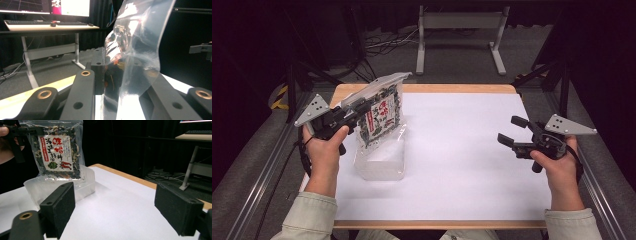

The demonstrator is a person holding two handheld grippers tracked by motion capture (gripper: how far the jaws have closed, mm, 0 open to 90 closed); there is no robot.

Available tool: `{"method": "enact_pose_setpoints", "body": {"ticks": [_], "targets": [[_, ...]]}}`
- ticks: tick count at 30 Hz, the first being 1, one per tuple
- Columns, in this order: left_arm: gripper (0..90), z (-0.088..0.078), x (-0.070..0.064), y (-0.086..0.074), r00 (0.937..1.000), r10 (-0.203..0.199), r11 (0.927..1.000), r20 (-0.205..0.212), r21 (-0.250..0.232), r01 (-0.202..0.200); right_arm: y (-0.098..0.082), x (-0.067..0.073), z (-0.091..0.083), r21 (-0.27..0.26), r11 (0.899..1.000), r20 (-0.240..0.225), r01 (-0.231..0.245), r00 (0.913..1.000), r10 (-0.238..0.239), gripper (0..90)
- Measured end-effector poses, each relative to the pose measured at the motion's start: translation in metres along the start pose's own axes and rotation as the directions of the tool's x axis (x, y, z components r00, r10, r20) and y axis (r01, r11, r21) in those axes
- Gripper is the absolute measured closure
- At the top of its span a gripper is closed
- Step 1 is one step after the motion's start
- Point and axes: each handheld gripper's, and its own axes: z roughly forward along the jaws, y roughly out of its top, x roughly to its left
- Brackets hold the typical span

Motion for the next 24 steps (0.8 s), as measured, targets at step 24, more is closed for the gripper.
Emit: {"method": "enact_pose_setpoints", "body": {"ticks": [24], "targets": [[73.5,0.004,0.009,-0.023,0.9990,-0.044,0.9979,0.000,0.048,0.044,-0.002,-0.001,0.000,0.001,1.000,-0.014,-0.018,0.9997,0.018,17.5]]}}
